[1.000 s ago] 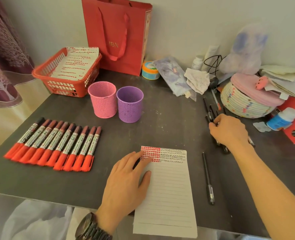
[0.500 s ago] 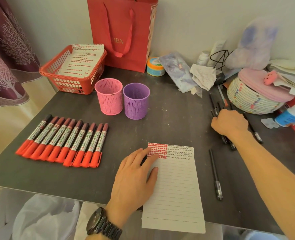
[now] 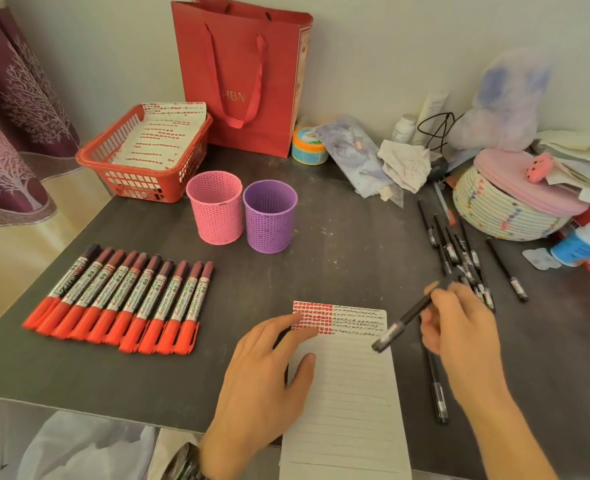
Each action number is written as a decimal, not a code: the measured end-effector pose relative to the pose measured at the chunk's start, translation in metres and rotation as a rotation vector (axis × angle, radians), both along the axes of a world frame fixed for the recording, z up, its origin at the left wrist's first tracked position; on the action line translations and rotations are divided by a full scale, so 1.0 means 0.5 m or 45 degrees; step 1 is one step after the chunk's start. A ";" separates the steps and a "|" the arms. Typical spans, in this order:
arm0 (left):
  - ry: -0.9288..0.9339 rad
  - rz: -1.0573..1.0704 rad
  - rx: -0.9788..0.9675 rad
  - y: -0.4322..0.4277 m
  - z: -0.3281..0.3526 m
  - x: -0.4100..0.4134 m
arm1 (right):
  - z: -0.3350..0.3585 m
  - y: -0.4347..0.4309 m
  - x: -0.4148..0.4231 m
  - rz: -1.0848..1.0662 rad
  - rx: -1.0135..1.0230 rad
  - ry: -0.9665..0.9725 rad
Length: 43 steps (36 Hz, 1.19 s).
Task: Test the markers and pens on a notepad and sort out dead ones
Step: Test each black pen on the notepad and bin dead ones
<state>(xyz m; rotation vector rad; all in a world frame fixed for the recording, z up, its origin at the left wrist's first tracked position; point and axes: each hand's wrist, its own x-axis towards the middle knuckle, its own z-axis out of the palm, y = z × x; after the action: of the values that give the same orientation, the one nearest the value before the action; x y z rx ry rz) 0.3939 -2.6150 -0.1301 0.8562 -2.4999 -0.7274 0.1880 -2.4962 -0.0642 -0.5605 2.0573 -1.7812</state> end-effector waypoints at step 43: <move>0.061 -0.292 0.192 0.085 0.075 0.064 | -0.074 0.098 0.281 0.231 -0.225 -0.469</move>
<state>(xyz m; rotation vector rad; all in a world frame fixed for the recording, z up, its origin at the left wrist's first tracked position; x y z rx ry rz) 0.4261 -2.5726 -0.0924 0.5977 -2.5512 -1.0109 0.3287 -2.4471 -0.1012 -0.4141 1.5662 -1.8111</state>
